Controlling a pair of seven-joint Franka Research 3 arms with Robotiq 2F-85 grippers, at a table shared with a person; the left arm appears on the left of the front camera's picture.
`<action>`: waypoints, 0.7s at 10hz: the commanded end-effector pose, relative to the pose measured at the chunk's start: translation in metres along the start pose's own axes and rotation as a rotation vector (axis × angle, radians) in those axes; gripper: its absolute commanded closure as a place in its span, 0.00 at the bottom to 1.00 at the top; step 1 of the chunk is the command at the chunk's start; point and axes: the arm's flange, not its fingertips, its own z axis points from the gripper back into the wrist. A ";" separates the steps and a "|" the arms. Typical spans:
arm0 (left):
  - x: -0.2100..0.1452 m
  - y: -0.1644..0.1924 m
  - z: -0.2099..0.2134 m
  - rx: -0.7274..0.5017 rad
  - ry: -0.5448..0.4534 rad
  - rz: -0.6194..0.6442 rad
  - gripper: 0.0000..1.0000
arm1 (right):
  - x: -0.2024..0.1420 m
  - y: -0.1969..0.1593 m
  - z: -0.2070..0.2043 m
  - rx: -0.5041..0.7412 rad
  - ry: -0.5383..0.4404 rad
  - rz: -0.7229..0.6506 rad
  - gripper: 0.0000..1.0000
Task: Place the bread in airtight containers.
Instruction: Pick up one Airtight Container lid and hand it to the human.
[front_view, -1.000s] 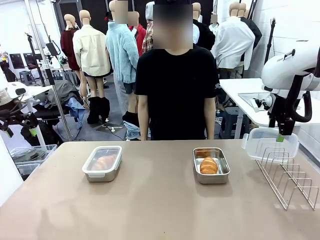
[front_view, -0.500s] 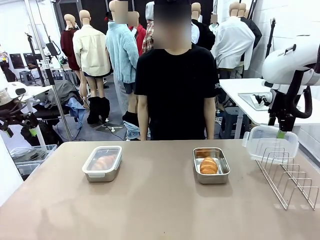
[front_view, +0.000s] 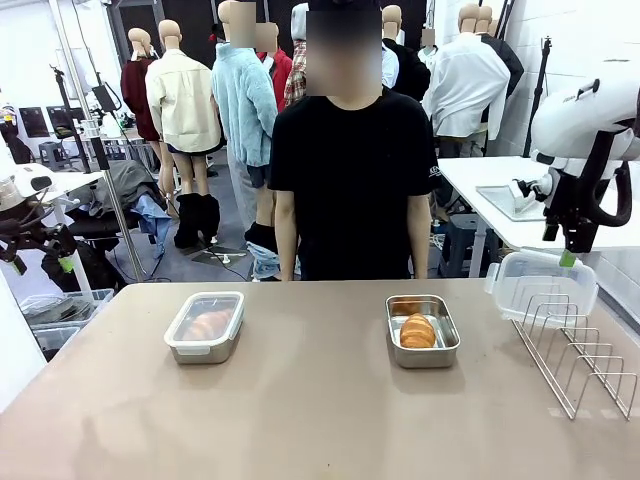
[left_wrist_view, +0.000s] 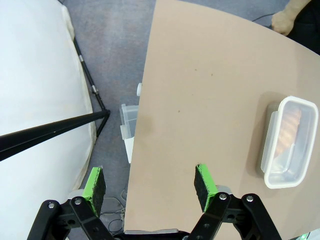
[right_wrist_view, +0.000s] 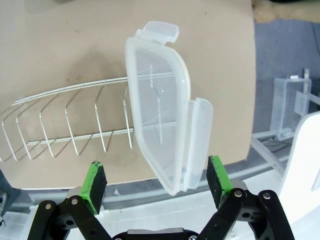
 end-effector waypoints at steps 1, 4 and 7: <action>0.000 0.000 0.002 0.011 -0.002 0.006 0.08 | -0.001 0.001 0.016 -0.016 0.022 0.002 0.00; 0.000 0.000 0.002 0.011 -0.002 0.006 0.08 | 0.001 -0.027 0.012 0.027 -0.002 0.043 0.00; 0.000 0.000 0.002 0.011 -0.002 0.006 0.08 | 0.001 -0.050 -0.003 0.094 -0.042 0.046 0.00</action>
